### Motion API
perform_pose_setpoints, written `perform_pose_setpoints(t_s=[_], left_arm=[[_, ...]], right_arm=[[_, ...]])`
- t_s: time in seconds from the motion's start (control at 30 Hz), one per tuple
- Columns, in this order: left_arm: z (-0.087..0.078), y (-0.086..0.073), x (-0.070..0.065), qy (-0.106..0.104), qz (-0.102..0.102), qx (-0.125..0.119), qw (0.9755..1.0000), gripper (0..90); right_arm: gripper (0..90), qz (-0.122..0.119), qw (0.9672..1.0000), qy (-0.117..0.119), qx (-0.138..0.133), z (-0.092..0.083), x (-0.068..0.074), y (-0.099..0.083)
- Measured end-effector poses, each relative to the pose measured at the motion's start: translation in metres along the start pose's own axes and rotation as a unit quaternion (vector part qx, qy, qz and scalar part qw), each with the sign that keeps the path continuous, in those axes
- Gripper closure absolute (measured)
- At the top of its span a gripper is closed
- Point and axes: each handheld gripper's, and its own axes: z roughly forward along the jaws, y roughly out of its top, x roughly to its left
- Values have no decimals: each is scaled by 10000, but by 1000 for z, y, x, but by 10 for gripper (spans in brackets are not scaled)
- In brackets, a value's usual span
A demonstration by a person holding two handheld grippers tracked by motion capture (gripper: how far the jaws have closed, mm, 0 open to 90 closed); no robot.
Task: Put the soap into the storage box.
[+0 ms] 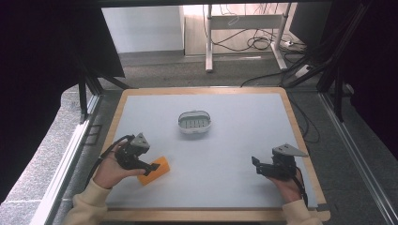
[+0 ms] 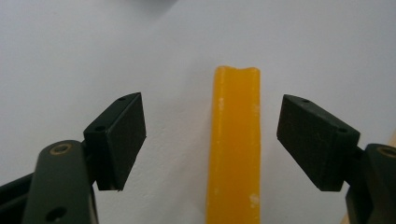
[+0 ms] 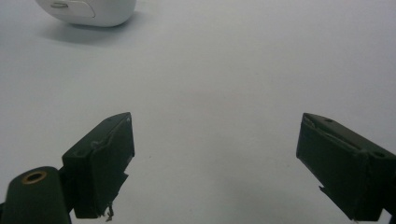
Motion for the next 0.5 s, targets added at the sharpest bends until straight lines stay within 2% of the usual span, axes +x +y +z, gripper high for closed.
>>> perform_pose_setpoints(t_s=[0.1, 0.2, 0.37, 0.5], left_arm=[[4, 1, -4, -230, 30, 56, 9997, 227], [10, 1, -7, -135, 86, 231, 9996, 229], [16, 1, -9, -119, 113, 359, 9992, 233], [23, 1, -11, -88, 128, 586, 9982, 266]], right_arm=[[117, -34, 10000, 0, 22, 0, 1, 0], [117, -66, 10000, -7, 47, 1, 1, 0], [117, -71, 10000, -10, 63, 2, 1, -1], [117, -77, 9999, -7, 84, 1, 2, -1]])
